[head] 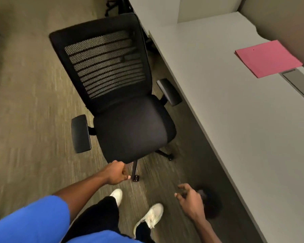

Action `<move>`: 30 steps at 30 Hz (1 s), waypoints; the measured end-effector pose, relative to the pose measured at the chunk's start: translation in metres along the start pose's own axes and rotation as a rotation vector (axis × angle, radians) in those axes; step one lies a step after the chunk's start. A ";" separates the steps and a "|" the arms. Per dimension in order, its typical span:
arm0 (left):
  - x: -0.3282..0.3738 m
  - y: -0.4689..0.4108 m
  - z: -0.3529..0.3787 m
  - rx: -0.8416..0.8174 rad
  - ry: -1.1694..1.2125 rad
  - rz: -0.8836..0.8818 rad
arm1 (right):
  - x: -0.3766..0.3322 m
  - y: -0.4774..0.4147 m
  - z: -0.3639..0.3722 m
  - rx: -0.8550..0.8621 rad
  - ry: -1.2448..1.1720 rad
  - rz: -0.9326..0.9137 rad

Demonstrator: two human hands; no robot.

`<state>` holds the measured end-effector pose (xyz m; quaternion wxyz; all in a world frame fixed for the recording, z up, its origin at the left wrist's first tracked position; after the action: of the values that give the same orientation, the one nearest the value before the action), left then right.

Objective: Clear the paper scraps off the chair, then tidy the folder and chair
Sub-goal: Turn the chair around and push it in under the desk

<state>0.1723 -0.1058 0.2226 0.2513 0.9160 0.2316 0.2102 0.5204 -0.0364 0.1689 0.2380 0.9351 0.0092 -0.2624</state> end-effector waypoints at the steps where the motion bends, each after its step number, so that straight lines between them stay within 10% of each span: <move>1: -0.008 0.002 -0.003 0.009 0.011 -0.014 | -0.005 0.003 0.006 -0.009 0.010 -0.009; 30: -0.307 -0.192 -0.390 0.536 0.397 -0.089 | -0.397 -0.033 0.240 -0.001 -0.019 -0.023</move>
<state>-0.3310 0.0208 0.3390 -0.0397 0.8797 0.3630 0.3047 0.0568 -0.0723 0.1714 0.2357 0.9323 0.0177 -0.2738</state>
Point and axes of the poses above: each hand's wrist, its own y-axis away from the middle knuckle, its own z-axis out of the palm, x = y × z, the point moved 1 cm from there along -y, towards the middle knuckle, and after that the axes turned 14 degrees about x, right-handed, at the moved point
